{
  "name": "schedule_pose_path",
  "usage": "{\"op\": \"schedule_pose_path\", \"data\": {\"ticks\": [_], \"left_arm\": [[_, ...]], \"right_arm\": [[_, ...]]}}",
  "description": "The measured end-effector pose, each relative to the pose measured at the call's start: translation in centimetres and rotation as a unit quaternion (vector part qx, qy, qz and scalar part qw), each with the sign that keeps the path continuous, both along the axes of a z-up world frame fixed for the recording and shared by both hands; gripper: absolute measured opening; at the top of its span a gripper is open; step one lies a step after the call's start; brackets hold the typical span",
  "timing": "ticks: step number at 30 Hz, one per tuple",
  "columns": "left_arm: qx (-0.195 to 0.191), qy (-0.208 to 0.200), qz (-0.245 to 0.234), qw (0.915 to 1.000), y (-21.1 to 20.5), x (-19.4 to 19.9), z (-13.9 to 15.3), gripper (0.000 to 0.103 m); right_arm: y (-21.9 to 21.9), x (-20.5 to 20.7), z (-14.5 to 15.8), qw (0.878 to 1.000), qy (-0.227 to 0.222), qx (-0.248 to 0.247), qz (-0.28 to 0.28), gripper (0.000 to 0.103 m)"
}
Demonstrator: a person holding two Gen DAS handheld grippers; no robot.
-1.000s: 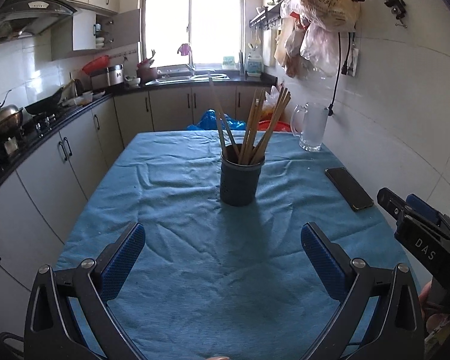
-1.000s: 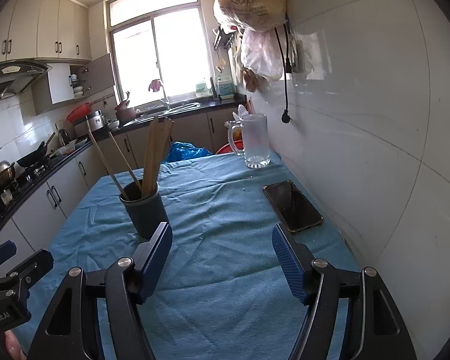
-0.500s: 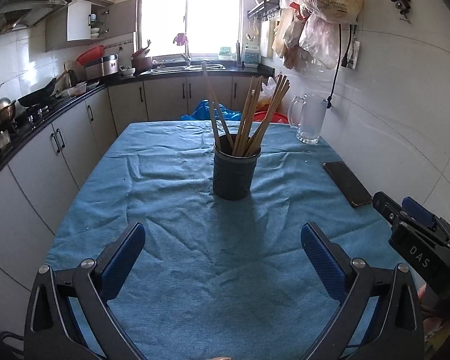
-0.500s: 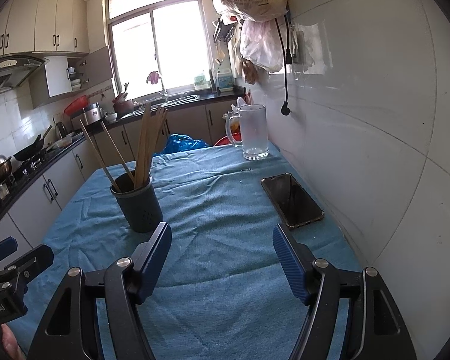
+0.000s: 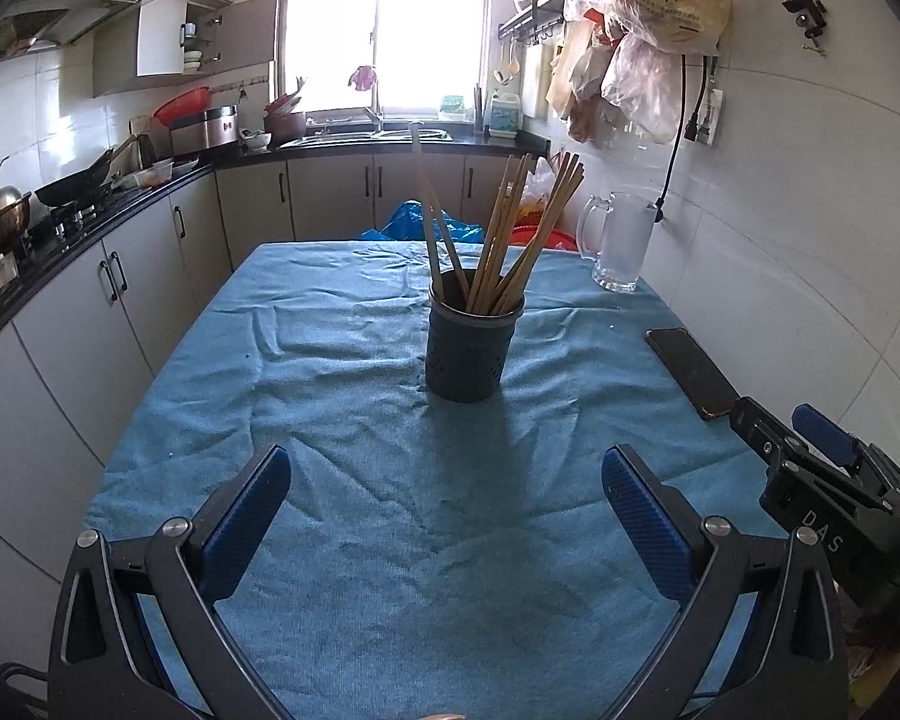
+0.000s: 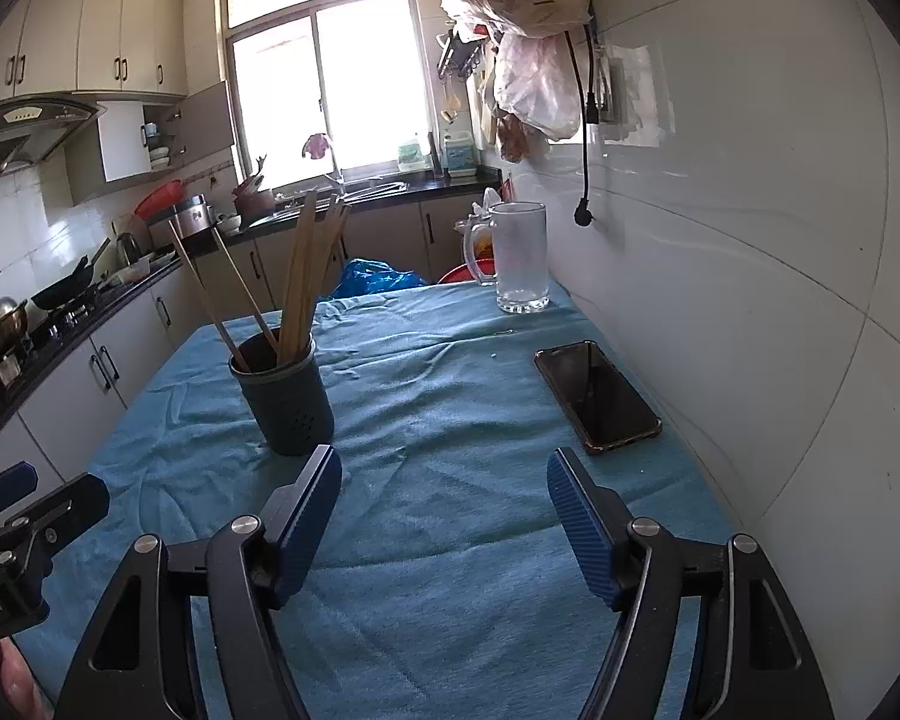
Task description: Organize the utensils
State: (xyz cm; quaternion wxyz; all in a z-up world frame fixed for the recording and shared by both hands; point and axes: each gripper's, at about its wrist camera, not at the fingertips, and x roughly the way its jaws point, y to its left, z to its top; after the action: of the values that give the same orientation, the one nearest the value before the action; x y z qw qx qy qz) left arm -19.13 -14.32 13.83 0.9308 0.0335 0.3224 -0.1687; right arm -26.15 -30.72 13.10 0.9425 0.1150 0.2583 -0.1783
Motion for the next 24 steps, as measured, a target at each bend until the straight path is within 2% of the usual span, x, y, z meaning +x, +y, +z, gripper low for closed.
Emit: {"op": "schedule_pose_path", "data": {"ticks": [24], "left_arm": [[0.005,0.011,0.008,0.9999,0.27,0.29,-0.77,0.103]], "right_arm": [[0.71,0.28,-0.68,1.0,0.007,0.005,0.006,0.077]]}}
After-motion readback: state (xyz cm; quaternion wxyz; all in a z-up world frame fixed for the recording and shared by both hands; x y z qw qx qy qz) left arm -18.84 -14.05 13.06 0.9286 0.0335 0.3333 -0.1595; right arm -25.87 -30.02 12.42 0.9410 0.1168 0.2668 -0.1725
